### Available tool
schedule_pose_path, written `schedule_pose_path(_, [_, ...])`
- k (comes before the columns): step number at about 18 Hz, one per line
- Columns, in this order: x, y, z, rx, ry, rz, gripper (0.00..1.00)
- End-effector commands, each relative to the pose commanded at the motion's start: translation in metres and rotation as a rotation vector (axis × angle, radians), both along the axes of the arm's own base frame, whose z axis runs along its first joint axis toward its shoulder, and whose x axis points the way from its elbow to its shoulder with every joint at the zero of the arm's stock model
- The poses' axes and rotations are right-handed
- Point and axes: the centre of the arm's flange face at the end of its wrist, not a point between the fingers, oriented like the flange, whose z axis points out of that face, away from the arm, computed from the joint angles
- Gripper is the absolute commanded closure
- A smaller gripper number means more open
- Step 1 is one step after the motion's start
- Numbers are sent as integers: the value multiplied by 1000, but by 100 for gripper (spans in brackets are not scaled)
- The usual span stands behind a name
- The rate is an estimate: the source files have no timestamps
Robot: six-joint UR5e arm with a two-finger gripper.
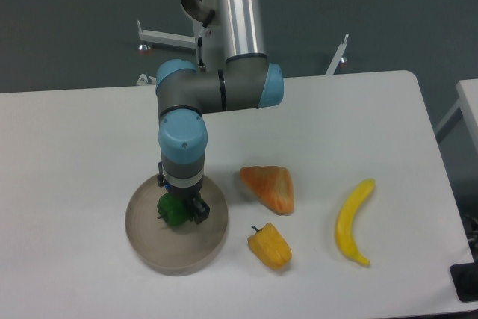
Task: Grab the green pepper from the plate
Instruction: 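Close the gripper around the green pepper, then lift the green pepper off the plate and carry it up and away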
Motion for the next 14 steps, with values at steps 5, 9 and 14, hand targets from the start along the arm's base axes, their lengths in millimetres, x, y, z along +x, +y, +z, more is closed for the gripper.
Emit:
schedule_pose_path(5, [-9,-9,55,58,21,110,85])
schedule_pose_path(9, [-43,-32,92,84,19,169,86])
schedule_pose_path(14, [-113,-69,139,147,53,279,91])
